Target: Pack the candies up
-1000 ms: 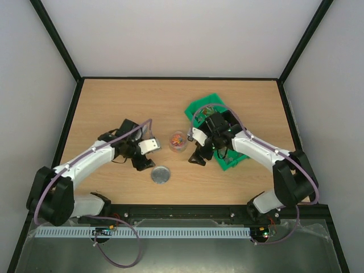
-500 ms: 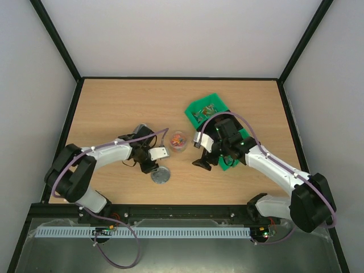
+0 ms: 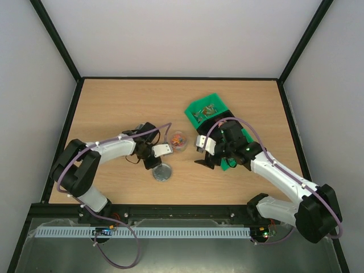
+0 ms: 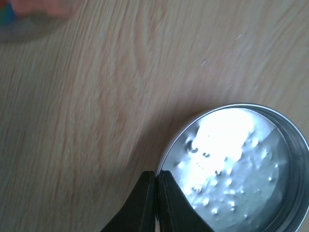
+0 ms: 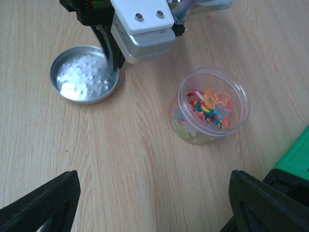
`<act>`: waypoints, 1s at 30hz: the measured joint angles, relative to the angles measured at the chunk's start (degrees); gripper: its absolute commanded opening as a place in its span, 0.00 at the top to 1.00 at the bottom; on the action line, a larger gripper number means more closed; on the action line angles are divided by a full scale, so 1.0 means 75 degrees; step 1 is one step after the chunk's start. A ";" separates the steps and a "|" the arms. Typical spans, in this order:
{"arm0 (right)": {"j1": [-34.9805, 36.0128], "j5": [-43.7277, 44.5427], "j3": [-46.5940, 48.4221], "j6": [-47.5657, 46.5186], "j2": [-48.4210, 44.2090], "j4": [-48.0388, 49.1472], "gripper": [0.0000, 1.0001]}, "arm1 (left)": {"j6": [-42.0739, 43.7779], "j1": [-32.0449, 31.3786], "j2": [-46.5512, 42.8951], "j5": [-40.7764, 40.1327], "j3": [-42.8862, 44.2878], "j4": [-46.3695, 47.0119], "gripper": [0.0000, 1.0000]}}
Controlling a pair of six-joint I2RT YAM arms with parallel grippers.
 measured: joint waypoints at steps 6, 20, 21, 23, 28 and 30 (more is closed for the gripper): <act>0.0029 -0.0385 0.0015 -0.0446 -0.0061 0.0437 0.32 | 0.0449 0.0358 0.0254 0.1772 0.1425 -0.1693 0.98; 0.0545 -0.1387 0.0542 -0.2996 -0.0006 0.0289 0.46 | 0.2302 0.0810 0.1967 0.4596 0.4689 -0.5759 0.97; 0.0618 -0.1381 0.0542 -0.3156 0.0023 0.0289 0.48 | 0.2311 0.0807 0.1967 0.4677 0.4695 -0.5884 0.98; 0.0758 -0.1367 0.0542 -0.3389 0.0099 0.0297 0.49 | 0.2323 0.0799 0.1970 0.4823 0.4715 -0.6062 0.98; 0.1037 -0.1323 0.0589 -0.3701 0.0303 0.0356 0.54 | 0.2314 0.0796 0.2046 0.5021 0.4718 -0.6257 0.97; 0.1093 -0.1314 0.0644 -0.3759 0.0379 0.0385 0.56 | 0.2302 0.0796 0.2110 0.5056 0.4718 -0.6298 0.98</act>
